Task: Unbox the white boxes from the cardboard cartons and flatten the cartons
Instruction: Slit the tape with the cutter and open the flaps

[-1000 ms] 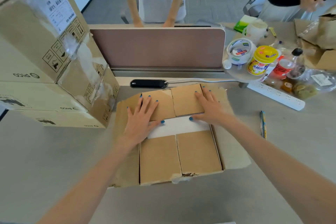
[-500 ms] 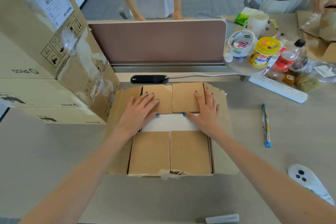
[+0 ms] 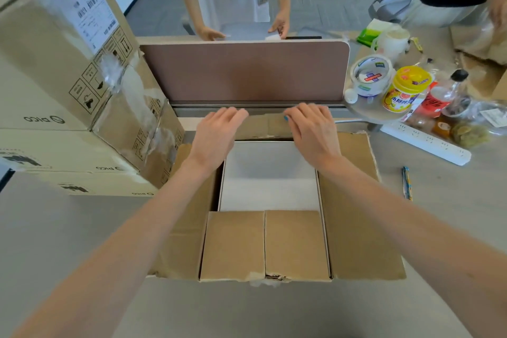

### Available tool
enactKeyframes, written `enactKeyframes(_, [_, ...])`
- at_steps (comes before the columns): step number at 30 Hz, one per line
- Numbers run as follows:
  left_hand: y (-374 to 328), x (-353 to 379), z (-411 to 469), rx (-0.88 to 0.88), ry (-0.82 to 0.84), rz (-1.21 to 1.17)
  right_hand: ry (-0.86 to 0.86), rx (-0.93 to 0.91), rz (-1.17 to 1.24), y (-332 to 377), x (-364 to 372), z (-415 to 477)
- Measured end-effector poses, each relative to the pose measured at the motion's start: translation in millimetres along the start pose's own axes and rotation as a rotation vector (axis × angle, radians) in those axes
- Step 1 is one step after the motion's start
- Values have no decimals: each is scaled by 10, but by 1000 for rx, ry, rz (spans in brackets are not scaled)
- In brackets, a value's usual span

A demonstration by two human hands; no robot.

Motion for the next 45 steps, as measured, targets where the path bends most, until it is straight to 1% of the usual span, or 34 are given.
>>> enactKeyframes(2, [142,82,157,-55,-24,35,16,33,-59,-76,120,186])
enactKeyframes(3, [224,146,222,-92,-22,34,63,45,-101,-111,225,250])
enactKeyframes(5, [404,304,321,-177,5,7,226,60,-166,-179,482,305])
enactKeyframes(7, [563,550,330,-254,141,32,373,80,-173,-226,698,278])
enactKeyframes(9, [674,816,231,-314,309,50,465,77,-144,-230,868,178])
enactKeyframes(10, [702,908,168,-335,359,37,495,66,-120,-221,931,110])
enactKeyframes(14, [683,1136,-138,-340,439,-21,577,28,-51,-216,1104,-230])
enactKeyframes(16, [673,1242,-359,-370,479,-61,618,-1,-60,-207,1165,-375])
enactKeyframes(18, [652,1306,-554,-400,504,-58,641,-52,-90,-169,1202,-491])
enactKeyframes(20, [623,1285,-621,-420,487,-69,663,-77,-96,-137,1206,-551])
enactKeyframes(25, [570,1227,-626,-411,467,-79,634,-27,-31,-127,1112,-570])
enactKeyframes(30, [560,1242,-595,-413,478,-73,600,5,-31,-144,1097,-549])
enactKeyframes(32, [565,1246,-596,-416,484,-87,611,12,-24,-144,1102,-553])
enactKeyframes(39, [344,1123,-699,-308,532,-99,674,-21,15,-88,1002,-616])
enactKeyframes(42, [140,971,-847,-282,562,-131,716,-3,65,-11,885,-776])
enactKeyframes(45, [-97,832,-1072,-251,599,-165,740,-24,89,115,696,-1038])
Point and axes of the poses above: each hand's wrist, its own z-axis towards the middle knuckle, its own x-axis out of the palm, y = z × x, the point moved 9 cm from there along z, towards the middle knuckle, and after that the axes turned 8 degrees about -z, right-handed, at the moved point
